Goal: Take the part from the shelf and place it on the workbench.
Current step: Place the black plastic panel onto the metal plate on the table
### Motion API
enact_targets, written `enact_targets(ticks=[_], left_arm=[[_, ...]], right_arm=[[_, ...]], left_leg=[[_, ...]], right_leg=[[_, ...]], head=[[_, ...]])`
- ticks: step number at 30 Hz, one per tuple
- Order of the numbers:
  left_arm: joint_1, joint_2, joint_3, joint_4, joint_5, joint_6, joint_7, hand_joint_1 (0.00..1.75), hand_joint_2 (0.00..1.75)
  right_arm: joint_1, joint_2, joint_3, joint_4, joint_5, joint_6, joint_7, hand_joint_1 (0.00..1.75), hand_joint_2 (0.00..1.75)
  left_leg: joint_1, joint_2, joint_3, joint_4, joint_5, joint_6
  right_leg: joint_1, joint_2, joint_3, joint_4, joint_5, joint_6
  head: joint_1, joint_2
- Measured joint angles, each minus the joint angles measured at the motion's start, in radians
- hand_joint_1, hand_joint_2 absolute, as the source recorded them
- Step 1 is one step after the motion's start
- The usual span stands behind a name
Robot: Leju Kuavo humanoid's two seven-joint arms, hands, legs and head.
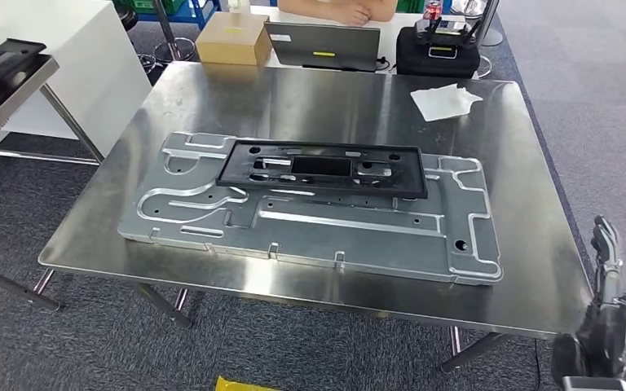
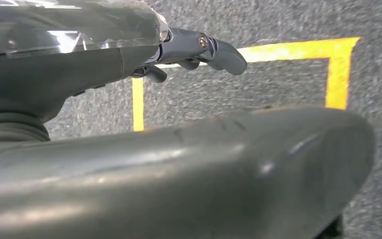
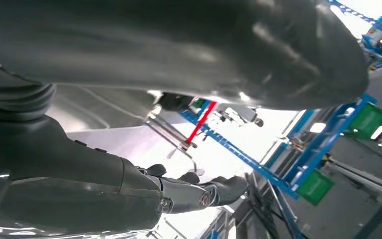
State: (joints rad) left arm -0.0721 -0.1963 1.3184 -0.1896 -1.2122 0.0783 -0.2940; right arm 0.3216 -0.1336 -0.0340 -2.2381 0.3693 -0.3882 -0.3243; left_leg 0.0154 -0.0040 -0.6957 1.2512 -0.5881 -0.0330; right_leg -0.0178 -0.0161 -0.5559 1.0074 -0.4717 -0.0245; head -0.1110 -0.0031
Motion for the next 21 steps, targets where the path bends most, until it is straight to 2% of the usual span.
enact_targets(ticks=[1, 2, 3, 4, 6, 7, 8, 10, 11, 12, 13, 14, 15, 16, 17, 18, 19, 20, 21], left_arm=[[-0.001, 0.001, -0.001, 0.000, -0.002, -0.001, 0.000, 0.00, 0.00], [-0.002, 0.002, -0.002, 0.000, -0.004, -0.001, 0.000, 0.00, 0.00], [-0.002, 0.003, -0.002, 0.000, -0.005, -0.002, 0.000, 0.00, 0.00], [-0.004, 0.004, -0.003, 0.000, -0.006, -0.003, 0.000, 0.00, 0.00], [-0.009, 0.006, -0.004, 0.000, -0.008, -0.003, 0.000, 0.00, 0.00], [-0.012, 0.008, -0.004, 0.000, -0.008, -0.003, 0.000, 0.00, 0.00], [-0.015, 0.008, -0.004, 0.000, -0.008, -0.002, 0.001, 0.00, 0.00], [-0.015, 0.008, -0.004, 0.000, -0.006, 0.001, 0.003, 0.00, 0.00], [-0.014, 0.008, -0.004, 0.000, -0.005, 0.004, 0.005, 0.00, 0.00], [-0.013, 0.007, -0.004, 0.000, -0.003, 0.007, 0.006, 0.00, 0.00], [-0.013, 0.007, -0.004, 0.000, -0.001, 0.009, 0.007, 0.00, 0.00], [-0.014, 0.006, -0.004, 0.000, 0.001, 0.013, 0.008, 0.00, 0.00], [-0.014, 0.005, -0.003, 0.000, 0.004, 0.015, 0.008, 0.00, 0.00], [-0.014, 0.004, -0.003, 0.000, 0.006, 0.018, 0.007, 0.00, 0.00], [-0.013, 0.002, -0.003, 0.000, 0.009, 0.021, 0.007, 0.00, 0.00], [-0.012, 0.000, -0.002, 0.000, 0.012, 0.024, 0.006, 0.00, 0.00], [-0.011, -0.002, -0.002, 0.000, 0.014, 0.026, 0.004, 0.00, 0.00], [-0.011, -0.005, -0.001, 0.000, 0.017, 0.030, 0.002, 0.00, 0.00], [-0.011, -0.009, -0.001, 0.000, 0.019, 0.036, 0.000, 0.00, 0.00]], right_arm=[[0.020, 0.000, -0.016, -0.007, 0.005, -0.006, -0.005, 0.00, 0.00], [0.037, 0.001, -0.033, -0.013, 0.015, -0.011, -0.010, 0.00, 0.00], [0.053, 0.002, -0.052, -0.018, 0.029, -0.017, -0.015, 0.00, 0.00], [0.068, 0.003, -0.070, -0.023, 0.048, -0.023, -0.020, 0.00, 0.00], [0.097, 0.007, -0.107, -0.033, 0.085, -0.034, -0.028, 0.00, 0.00], [0.109, 0.009, -0.121, -0.036, 0.102, -0.037, -0.031, 0.00, 0.00], [0.120, 0.011, -0.132, -0.038, 0.118, -0.040, -0.033, 0.00, 0.00], [0.135, 0.015, -0.145, -0.038, 0.155, -0.043, -0.035, 0.00, 0.00], [0.142, 0.018, -0.148, -0.037, 0.179, -0.044, -0.033, 0.00, 0.00], [0.149, 0.021, -0.150, -0.036, 0.204, -0.044, -0.031, 0.00, 0.00], [0.155, 0.025, -0.151, -0.034, 0.231, -0.044, -0.026, 0.00, 0.00], [0.158, 0.030, -0.152, -0.030, 0.257, -0.044, -0.020, 0.00, 0.00], [0.160, 0.034, -0.152, -0.025, 0.279, -0.045, -0.014, 0.00, 0.00], [0.161, 0.039, -0.151, -0.018, 0.299, -0.045, -0.008, 0.00, 0.00], [0.161, 0.044, -0.151, -0.010, 0.317, -0.045, -0.003, 0.00, 0.00], [0.162, 0.049, -0.149, -0.002, 0.329, -0.046, 0.001, 0.00, 0.00], [0.162, 0.053, -0.148, 0.006, 0.338, -0.046, 0.004, 0.00, 0.00], [0.161, 0.057, -0.146, 0.013, 0.346, -0.046, 0.006, 0.00, 0.00], [0.160, 0.060, -0.143, 0.021, 0.352, -0.046, 0.008, 0.00, 0.00]], left_leg=[[0.000, 0.000, 0.002, 0.044, -0.012, -0.001], [0.000, 0.000, 0.019, 0.057, 0.001, -0.001], [-0.001, 0.003, 0.054, 0.033, 0.029, 0.001], [-0.002, 0.013, 0.107, -0.025, 0.056, 0.006], [-0.011, 0.051, 0.223, -0.183, 0.059, 0.019], [-0.016, 0.064, 0.258, -0.240, 0.048, 0.027], [-0.021, 0.070, 0.273, -0.272, 0.038, 0.035], [-0.022, 0.054, 0.262, -0.283, 0.056, 0.051], [-0.021, 0.047, 0.252, -0.286, 0.070, 0.059], [-0.018, 0.040, 0.239, -0.290, 0.086, 0.066], [-0.017, 0.034, 0.224, -0.292, 0.101, 0.071], [-0.018, 0.026, 0.205, -0.291, 0.116, 0.075], [-0.019, 0.018, 0.187, -0.290, 0.129, 0.076], [-0.020, 0.008, 0.168, -0.287, 0.143, 0.075], [-0.021, -0.002, 0.149, -0.284, 0.156, 0.073], [-0.021, -0.012, 0.130, -0.278, 0.168, 0.071], [-0.021, -0.023, 0.111, -0.272, 0.179, 0.068], [-0.021, -0.034, 0.094, -0.265, 0.188, 0.064], [-0.022, -0.045, 0.080, -0.257, 0.196, 0.060]], right_leg=[[0.002, -0.005, -0.015, 0.002, 0.011, 0.000], [0.004, -0.011, -0.030, 0.004, 0.020, 0.000], [0.005, -0.018, -0.044, 0.008, 0.028, 0.002], [0.006, -0.025, -0.055, 0.012, 0.036, 0.004], [0.009, -0.043, -0.067, 0.019, 0.048, 0.012], [0.009, -0.053, -0.067, 0.019, 0.054, 0.017], [0.008, -0.063, -0.066, 0.017, 0.061, 0.023], [0.004, -0.076, -0.064, 0.013, 0.072, 0.037], [0.002, -0.064, -0.068, 0.020, 0.057, 0.044], [0.001, -0.044, -0.076, 0.042, 0.022, 0.049], [-0.001, -0.019, -0.088, 0.084, -0.032, 0.053], [-0.001, 0.000, -0.102, 0.143, -0.089, 0.055], [-0.001, 0.008, -0.112, 0.206, -0.131, 0.056], [-0.001, 0.011, -0.116, 0.257, -0.146, 0.056], [-0.001, 0.012, -0.107, 0.283, -0.136, 0.056], [-0.001, 0.014, -0.082, 0.273, -0.107, 0.054], [-0.001, 0.021, -0.040, 0.229, -0.076, 0.051], [-0.002, 0.042, 0.013, 0.158, -0.061, 0.046], [-0.003, 0.067, 0.067, 0.078, -0.063, 0.042]], head=[[0.000, 0.000], [0.000, 0.000], [0.000, 0.000], [0.000, 0.000], [0.000, 0.000], [0.000, 0.000], [0.000, 0.000], [0.000, 0.000], [0.000, 0.000], [0.000, 0.000], [0.000, 0.000], [0.000, 0.000], [0.000, 0.000], [0.000, 0.000], [0.000, 0.000], [0.000, 0.000], [0.000, 0.000], [0.000, 0.000], [0.000, 0.000]])
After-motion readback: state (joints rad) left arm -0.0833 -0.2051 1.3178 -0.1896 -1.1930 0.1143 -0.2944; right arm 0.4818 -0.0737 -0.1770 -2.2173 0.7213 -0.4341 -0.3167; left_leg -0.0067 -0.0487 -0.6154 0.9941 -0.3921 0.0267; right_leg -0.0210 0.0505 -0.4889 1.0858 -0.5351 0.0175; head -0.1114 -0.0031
